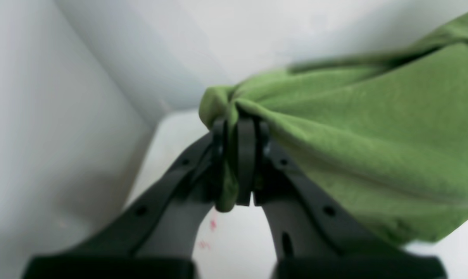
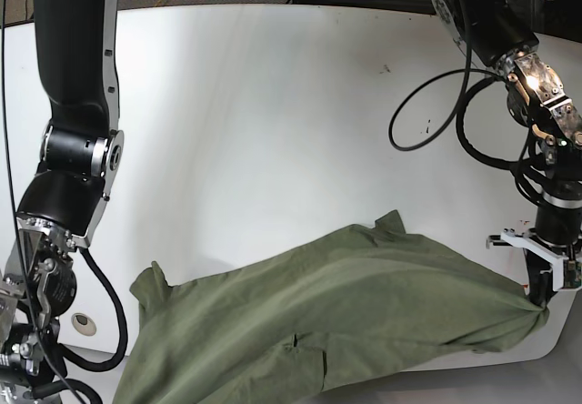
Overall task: Layout the t-shirt on the table in an organized manner, then fold the t-shirt properly
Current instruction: 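Lift the shirt with both grippers, spread apart, and lay it flat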
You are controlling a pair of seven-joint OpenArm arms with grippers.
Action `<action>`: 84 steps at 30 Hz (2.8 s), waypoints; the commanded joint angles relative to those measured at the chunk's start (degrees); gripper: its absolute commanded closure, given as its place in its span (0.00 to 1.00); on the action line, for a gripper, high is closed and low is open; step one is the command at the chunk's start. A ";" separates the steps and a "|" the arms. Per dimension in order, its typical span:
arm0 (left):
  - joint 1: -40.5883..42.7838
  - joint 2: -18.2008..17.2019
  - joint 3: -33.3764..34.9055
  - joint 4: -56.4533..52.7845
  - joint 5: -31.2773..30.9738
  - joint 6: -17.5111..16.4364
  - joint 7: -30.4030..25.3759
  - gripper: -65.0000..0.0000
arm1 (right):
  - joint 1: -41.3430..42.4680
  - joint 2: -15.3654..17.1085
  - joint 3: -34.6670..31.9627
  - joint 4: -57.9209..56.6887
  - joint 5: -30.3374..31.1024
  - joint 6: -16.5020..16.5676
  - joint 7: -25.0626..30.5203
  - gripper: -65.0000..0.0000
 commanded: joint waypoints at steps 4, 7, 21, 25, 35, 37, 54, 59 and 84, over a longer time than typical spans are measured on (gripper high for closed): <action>-6.94 -3.44 -0.51 1.54 -0.45 0.46 2.19 1.00 | 4.90 1.43 0.23 -2.60 0.01 -0.50 1.63 1.00; -10.81 -4.41 -0.60 1.36 -0.45 0.46 3.86 1.00 | 6.83 1.87 0.23 -5.41 0.54 -0.50 1.72 1.00; -19.86 -5.73 -0.60 1.18 -0.45 0.46 10.99 1.00 | 9.56 3.36 0.23 -9.46 0.63 -0.32 1.63 1.00; -19.69 -5.73 -0.60 1.18 -0.45 0.46 10.99 1.00 | 7.97 3.62 0.23 -9.28 0.63 -0.23 1.55 1.00; -14.06 -5.46 -0.68 1.10 -0.45 0.38 10.99 1.00 | -3.02 4.33 4.63 -2.51 0.71 -0.23 -1.00 1.00; -12.30 -5.46 -0.68 1.18 -0.45 0.38 10.99 1.00 | -5.57 4.15 5.51 -0.49 0.71 -0.23 -1.97 1.00; 12.40 -3.35 -14.22 1.36 -7.22 -7.62 10.99 1.00 | -39.15 3.18 12.01 16.39 5.11 -0.23 -3.02 1.00; 19.17 -3.18 -16.68 1.27 -7.30 -10.00 10.99 1.00 | -49.26 2.83 13.33 18.94 5.20 -0.23 -2.76 1.00; 38.16 0.25 -21.52 1.10 -7.13 -14.53 10.99 1.00 | -79.41 -5.34 21.95 24.13 5.20 2.40 -2.76 1.00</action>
